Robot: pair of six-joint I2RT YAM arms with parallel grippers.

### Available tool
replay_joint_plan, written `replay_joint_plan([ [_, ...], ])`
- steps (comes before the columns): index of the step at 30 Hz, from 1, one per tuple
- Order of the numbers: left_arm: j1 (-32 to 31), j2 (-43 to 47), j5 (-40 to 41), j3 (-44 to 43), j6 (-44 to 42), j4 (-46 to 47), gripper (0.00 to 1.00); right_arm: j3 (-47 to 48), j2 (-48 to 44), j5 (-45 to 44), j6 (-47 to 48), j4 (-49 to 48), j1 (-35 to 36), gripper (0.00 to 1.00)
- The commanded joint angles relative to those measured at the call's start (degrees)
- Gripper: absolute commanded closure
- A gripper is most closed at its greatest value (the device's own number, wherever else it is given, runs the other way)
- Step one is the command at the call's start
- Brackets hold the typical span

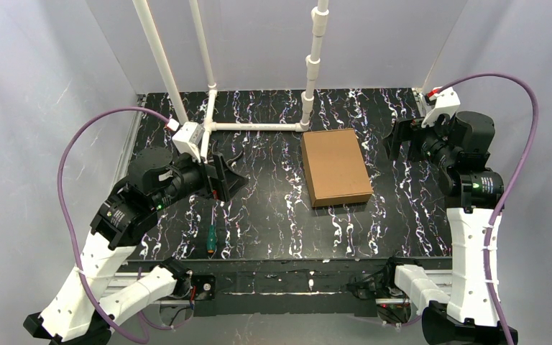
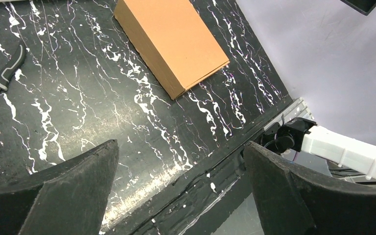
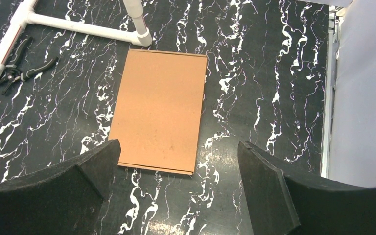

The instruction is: Fold the paper box

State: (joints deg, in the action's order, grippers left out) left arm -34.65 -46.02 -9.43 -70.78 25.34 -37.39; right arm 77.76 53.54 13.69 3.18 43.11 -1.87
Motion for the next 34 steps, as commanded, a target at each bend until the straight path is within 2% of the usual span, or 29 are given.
replay_joint_plan([
  [1, 0.2, 0.7, 1.1, 0.4, -1.1, -0.2, 0.02, -0.7, -1.1, 0.2, -0.8, -2.9, -0.4, 0.02],
  [24, 0.2, 1.2, 1.8, 1.0, -1.6, -0.1, 0.02, -0.5, -1.0, 0.2, -1.6, -3.2, -0.6, 0.02],
  [34, 0.2, 1.5, 1.8, 1.9, -1.4, 0.4, 0.02, -0.8, -1.4, 3.2, -0.5, -3.7, -1.3, 0.02],
])
